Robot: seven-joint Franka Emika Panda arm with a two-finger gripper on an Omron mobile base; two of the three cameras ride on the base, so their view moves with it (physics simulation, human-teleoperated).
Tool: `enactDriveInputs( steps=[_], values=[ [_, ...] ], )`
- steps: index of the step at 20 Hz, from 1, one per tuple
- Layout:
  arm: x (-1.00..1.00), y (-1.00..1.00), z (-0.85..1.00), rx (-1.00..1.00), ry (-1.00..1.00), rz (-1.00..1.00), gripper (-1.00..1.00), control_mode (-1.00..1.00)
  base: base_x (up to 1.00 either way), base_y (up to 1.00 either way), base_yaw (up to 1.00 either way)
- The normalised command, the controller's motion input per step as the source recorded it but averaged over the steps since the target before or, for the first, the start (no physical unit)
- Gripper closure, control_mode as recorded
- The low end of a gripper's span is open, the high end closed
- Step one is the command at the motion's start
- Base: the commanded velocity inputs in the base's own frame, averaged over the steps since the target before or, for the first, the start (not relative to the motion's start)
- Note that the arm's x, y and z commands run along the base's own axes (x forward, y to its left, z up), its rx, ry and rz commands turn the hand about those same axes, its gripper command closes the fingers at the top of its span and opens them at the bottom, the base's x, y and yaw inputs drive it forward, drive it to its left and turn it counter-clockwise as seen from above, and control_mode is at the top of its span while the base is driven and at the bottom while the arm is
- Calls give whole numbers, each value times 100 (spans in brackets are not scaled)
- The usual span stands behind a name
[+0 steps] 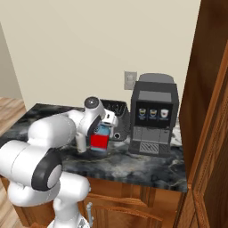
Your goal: Sort all alcoholic drinks to one cabinet, and non-alcoholic drinks to the other.
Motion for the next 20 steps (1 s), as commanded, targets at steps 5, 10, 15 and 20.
enactDriveInputs(
  steps=[5,10,15,20],
  values=[
    [-20,0,47,-9,0,2,100,-100,0,0,0],
    [-40,0,54,-8,0,6,100,-100,0,0,0],
    [-58,0,63,-3,0,6,100,-100,0,0,0],
    [-66,-3,87,0,0,7,100,-100,0,0,0]
  ],
)
